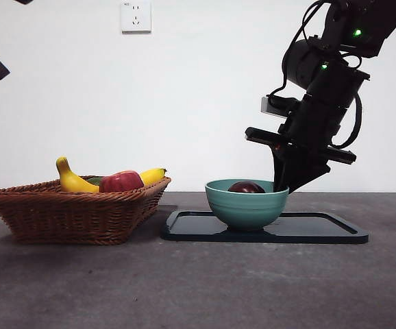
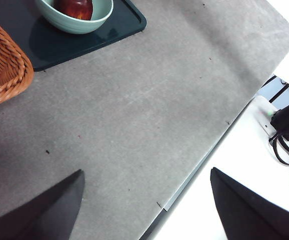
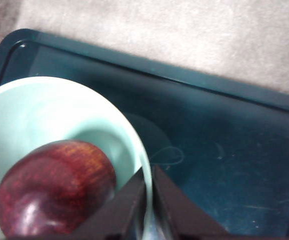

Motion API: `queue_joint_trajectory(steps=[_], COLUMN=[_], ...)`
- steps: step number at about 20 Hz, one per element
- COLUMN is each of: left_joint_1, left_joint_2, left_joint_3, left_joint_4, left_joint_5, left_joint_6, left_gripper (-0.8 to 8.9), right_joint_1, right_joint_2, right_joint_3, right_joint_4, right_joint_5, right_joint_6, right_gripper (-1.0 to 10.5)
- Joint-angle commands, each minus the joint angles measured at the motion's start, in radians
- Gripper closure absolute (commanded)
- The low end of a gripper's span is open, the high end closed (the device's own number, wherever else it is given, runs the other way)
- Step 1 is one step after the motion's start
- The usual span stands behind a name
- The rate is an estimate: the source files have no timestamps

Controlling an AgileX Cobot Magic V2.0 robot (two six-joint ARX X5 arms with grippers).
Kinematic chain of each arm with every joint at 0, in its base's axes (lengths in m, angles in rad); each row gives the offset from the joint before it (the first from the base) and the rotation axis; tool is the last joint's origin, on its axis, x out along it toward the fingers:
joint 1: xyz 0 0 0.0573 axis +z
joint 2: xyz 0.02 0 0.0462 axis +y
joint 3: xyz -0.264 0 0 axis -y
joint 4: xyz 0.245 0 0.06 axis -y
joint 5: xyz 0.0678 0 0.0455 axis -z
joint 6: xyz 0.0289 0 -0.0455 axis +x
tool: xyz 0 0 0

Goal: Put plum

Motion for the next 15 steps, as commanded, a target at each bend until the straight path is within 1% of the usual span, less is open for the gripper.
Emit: queue_joint_trajectory(steps=[1,3,6,7,9,12,15], left_joint_1=[-0.005,-0.005,-0.005,-0.005,-0.005,-0.005,-0.005], left_joint_2=[0.004,0.004,0.005,0.004,0.005,0.004,0.005], left_joint_3=[0.004,0.004,0.004,0.004,0.004,0.004,0.004], left_joint_4=[0.008,0.008,0.008,0.008,0.008,0.008,0.008], left_joint_5=[0.006,0.006,0.006,0.006,0.006,0.006,0.006], left_joint_6=[-0.002,-0.002,-0.002,-0.002,-0.002,-0.002,-0.002], left_gripper=[4.1,4.1,4.1,4.1,4.1,4.1,4.1], right_joint_1=[0.001,0.001,0.002,0.002,0.002,0.001,0.001], right_joint_2=[0.021,0.021,0.021,0.018,-0.001,-0.069,-0.177], right_joint_3=[0.025,0.025,0.025,0.026,0.026,0.026,0.026], right_joint_4=[0.001,-0.006,-0.015,-0.021,-0.035,-0.035,-0.058], right_joint_5=[0.003,0.003,-0.001,-0.003,0.0,0.035,0.022], right_joint_6=[0.005,0.006,0.017,0.018,0.017,0.013,0.002], right_gripper=[9.4,9.2,7.2,7.0,7.0,7.0,7.0])
